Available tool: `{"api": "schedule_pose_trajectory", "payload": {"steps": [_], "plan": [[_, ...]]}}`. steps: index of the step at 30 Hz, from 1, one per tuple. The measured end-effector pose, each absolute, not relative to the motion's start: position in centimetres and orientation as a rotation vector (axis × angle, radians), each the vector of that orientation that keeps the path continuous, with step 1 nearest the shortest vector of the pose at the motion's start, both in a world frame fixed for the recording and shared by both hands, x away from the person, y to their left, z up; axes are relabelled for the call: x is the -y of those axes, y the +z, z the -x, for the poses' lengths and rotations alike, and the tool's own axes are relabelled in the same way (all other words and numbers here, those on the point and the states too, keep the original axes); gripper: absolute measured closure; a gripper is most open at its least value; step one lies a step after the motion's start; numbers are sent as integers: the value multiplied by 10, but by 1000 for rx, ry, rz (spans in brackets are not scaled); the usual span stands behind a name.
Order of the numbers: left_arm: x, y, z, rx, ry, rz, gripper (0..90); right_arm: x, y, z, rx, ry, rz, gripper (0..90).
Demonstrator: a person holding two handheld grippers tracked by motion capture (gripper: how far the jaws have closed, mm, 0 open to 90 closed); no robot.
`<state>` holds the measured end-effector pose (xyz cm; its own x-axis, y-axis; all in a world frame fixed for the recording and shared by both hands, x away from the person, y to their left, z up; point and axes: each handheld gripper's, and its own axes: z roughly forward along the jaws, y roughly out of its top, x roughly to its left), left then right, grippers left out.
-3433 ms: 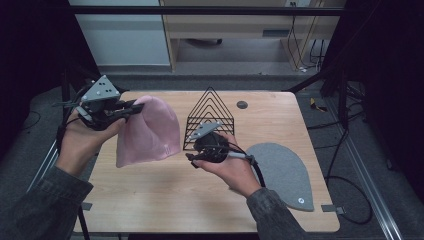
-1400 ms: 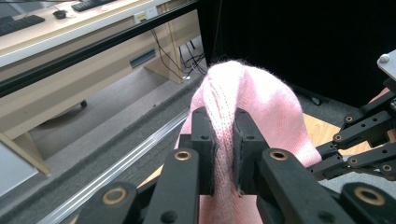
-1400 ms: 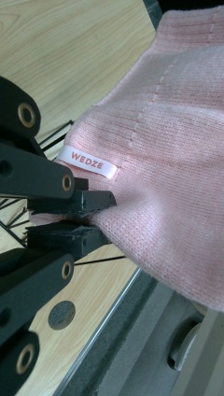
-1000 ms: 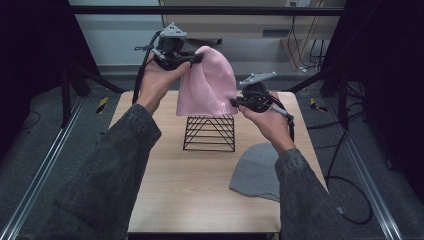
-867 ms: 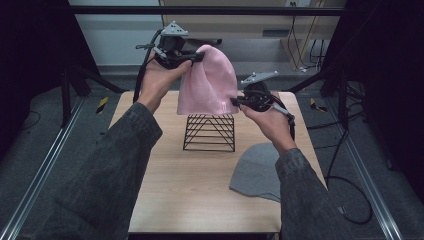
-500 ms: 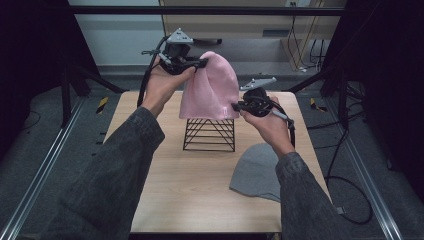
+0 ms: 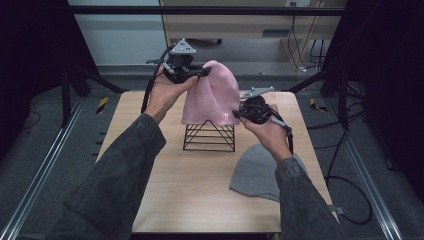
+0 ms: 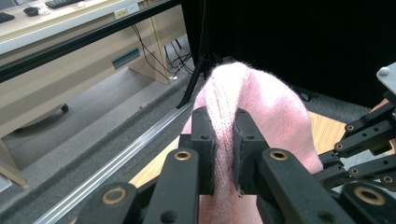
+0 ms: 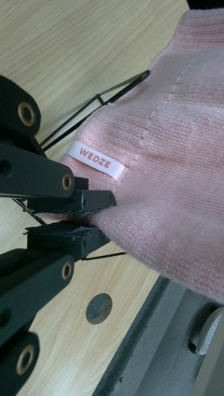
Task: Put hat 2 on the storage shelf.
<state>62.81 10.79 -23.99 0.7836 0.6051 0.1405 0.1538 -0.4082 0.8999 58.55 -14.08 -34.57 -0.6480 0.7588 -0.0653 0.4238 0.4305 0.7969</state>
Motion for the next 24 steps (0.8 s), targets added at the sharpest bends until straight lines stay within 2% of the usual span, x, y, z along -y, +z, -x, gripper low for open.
{"api": "schedule_pose_trajectory", "payload": {"steps": [13, 19, 24], "plan": [[-112, -254, -617, -560, 563, -1953, 810, 136, -358, -583, -2272, 1058, -1015, 824], [-119, -267, -616, -582, 547, -1942, 810, 132, -362, -582, -2282, 1040, -1023, 783], [-120, -272, -611, -576, 538, -1933, 810, 130, -361, -581, -2278, 1024, -1043, 656]]}}
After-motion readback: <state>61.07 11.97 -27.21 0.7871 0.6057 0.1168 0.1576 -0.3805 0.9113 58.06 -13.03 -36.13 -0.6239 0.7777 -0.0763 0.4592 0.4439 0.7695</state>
